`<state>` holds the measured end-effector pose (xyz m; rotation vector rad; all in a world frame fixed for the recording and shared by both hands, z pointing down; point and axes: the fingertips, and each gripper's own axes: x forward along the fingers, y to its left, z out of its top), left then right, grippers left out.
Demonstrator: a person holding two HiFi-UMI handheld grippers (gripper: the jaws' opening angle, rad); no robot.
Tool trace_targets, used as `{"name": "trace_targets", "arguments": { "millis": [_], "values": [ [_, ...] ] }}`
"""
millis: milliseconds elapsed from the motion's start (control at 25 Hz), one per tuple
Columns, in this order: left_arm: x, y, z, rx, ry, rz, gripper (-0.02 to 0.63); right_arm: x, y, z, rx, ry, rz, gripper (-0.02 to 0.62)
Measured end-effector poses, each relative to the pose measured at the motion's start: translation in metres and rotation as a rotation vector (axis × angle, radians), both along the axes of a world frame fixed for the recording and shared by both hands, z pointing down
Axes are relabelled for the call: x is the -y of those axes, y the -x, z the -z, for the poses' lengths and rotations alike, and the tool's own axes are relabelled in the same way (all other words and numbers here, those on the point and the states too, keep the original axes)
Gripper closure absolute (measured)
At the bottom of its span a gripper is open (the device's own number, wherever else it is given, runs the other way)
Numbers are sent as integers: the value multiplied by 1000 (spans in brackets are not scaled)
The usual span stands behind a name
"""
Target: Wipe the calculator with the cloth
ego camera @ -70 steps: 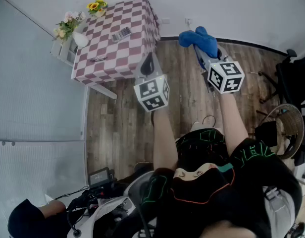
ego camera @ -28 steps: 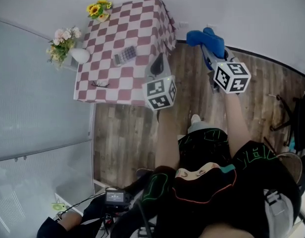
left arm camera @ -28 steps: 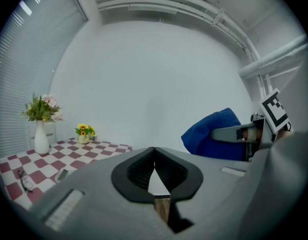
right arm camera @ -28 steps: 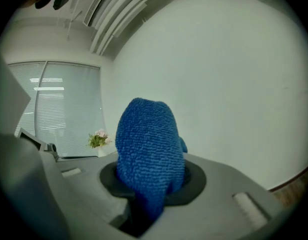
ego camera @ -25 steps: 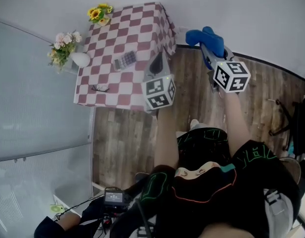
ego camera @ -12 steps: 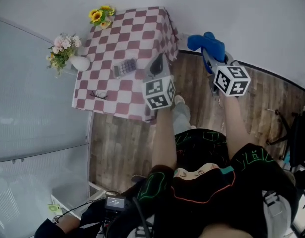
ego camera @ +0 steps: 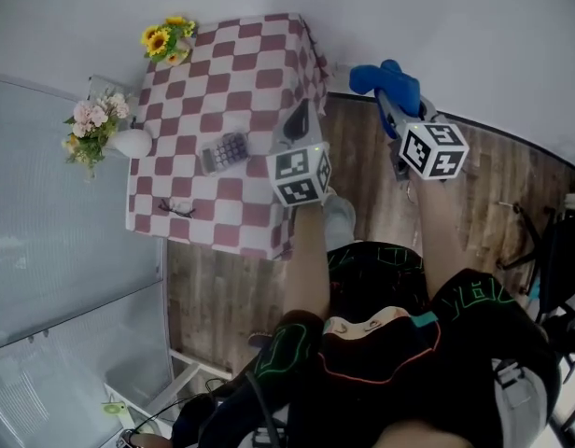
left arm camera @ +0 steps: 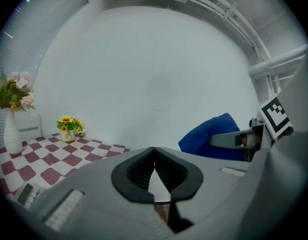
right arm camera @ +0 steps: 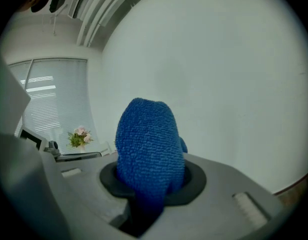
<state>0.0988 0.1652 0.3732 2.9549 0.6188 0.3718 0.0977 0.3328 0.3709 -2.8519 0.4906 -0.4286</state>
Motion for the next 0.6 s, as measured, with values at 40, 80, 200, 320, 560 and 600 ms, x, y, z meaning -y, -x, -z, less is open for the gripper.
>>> {"name": "trace_targets", "arguments": {
  "millis": [40,80,200,320,560,600],
  "values": [
    [5,-11,-2,5,0,11,595,4,-12,-3,8,-1,5,489],
    [11,-22,-4,10,1,23,595,9,-25,-4,14,-1,13,489],
    [31,-52,-14,37,12,62,595,29,-61,-9,32,3,46,488],
    [60,-76,-29,73,31,114,595,57,-95,-16,54,21,95,488],
    [121,-126,-42,92,65,210,595,129,-161,-22,59,32,208,488],
    [134,-133,-39,85,72,249,595,147,-172,-20,53,35,253,488]
  ]
}}
